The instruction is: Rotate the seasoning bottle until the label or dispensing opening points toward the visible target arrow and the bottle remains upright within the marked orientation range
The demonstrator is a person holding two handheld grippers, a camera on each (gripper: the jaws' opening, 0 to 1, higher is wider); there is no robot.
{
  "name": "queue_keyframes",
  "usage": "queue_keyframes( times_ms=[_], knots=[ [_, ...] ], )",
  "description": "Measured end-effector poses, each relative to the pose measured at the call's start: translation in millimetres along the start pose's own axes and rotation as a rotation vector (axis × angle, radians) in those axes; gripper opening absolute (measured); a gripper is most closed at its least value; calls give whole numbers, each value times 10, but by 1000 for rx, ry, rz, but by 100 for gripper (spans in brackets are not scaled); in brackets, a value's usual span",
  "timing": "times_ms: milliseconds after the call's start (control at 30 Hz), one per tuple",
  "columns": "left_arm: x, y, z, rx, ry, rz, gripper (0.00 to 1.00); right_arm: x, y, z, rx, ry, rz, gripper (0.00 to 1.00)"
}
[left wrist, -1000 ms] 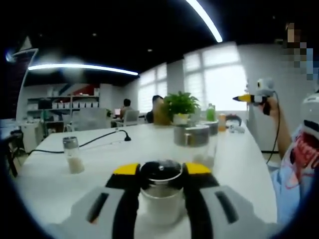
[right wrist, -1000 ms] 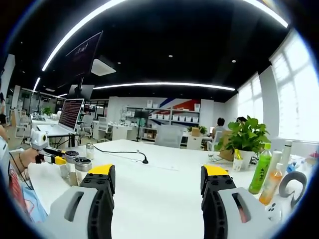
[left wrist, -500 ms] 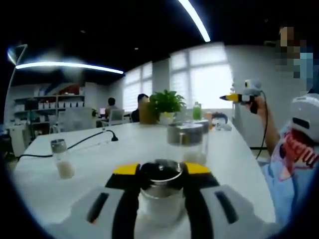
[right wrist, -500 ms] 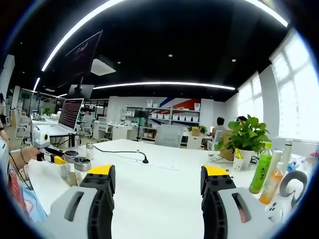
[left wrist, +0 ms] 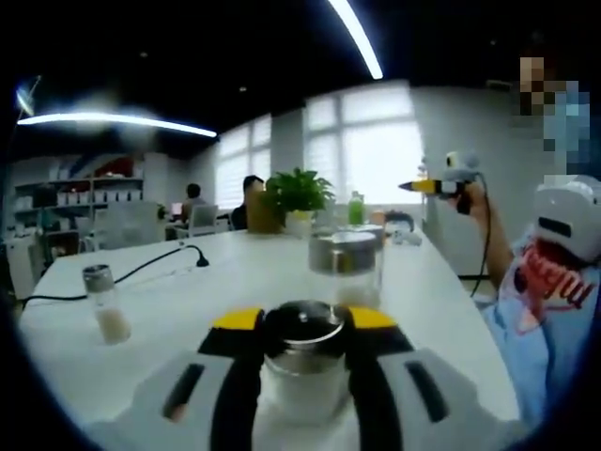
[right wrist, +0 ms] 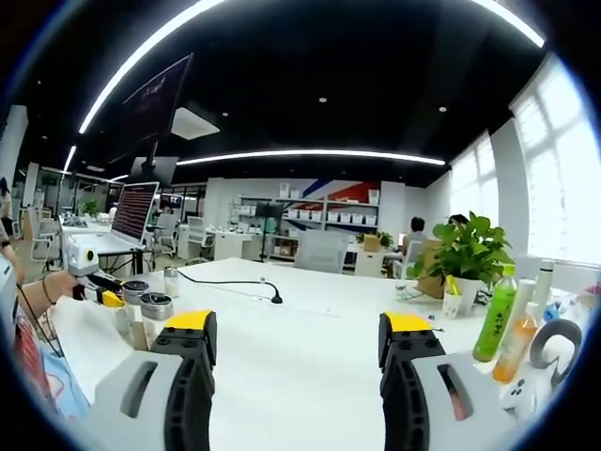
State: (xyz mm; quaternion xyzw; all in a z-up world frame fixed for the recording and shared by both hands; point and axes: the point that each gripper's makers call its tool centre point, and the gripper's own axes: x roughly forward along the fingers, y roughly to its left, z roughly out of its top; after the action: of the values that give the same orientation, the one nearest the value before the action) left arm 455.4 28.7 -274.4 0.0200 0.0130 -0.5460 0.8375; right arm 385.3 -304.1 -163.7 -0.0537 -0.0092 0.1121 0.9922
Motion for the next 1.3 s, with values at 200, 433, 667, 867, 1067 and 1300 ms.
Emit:
queue_keyframes(
  times_ms=[200, 433, 667, 867, 1067, 1300],
  knots=[
    [-63, -19, 139, 45, -22, 31, 45, 17, -13, -42, -1, 20, -2, 73],
    [-148, -131, 165, 32, -11, 72, 51, 11, 6, -38, -3, 20, 2, 73],
    [-209, -65, 160, -23, -19, 150, 58, -8, 12, -3, -11, 6, -4, 74],
    [-232, 3, 126, 21, 2, 214, 66, 8, 11, 8, -14, -11, -3, 75],
    [-230, 27, 137, 0, 14, 282, 70, 7, 14, 6, -4, -11, -2, 81],
    [-185, -12, 125, -5, 11, 310, 67, -12, -68, 39, -28, -33, -42, 93]
  ],
)
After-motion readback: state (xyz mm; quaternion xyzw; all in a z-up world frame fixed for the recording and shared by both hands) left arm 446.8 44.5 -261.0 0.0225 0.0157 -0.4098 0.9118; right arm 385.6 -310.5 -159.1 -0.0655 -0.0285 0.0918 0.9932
